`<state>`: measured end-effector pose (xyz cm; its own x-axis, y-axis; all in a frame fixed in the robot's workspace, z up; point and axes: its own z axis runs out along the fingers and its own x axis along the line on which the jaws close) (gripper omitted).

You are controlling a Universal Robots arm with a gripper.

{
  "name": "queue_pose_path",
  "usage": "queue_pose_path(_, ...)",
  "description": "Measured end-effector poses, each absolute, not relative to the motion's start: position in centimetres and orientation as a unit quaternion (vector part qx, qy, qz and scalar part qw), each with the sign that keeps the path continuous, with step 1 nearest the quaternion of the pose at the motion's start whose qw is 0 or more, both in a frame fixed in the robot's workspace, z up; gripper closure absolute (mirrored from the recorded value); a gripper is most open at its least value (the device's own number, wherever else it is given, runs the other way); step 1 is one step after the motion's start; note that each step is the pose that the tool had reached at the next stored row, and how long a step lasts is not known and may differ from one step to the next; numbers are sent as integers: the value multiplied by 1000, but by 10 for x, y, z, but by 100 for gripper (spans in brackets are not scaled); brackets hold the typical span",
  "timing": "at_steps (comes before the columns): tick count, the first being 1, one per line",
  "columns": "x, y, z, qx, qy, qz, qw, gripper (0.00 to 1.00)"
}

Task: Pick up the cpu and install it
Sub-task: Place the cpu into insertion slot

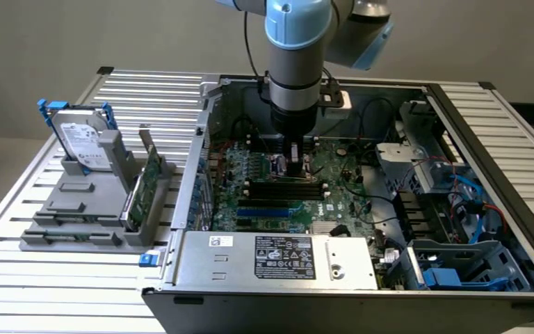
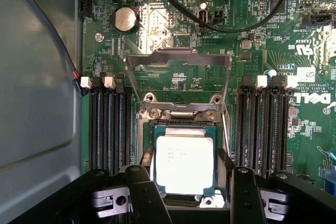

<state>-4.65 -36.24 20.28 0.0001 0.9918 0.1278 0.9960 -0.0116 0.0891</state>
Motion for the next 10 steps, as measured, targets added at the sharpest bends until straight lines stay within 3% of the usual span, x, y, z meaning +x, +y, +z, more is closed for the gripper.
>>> queue_pose_path(10,-47,-362,203,-707,-703,-75,10,45)
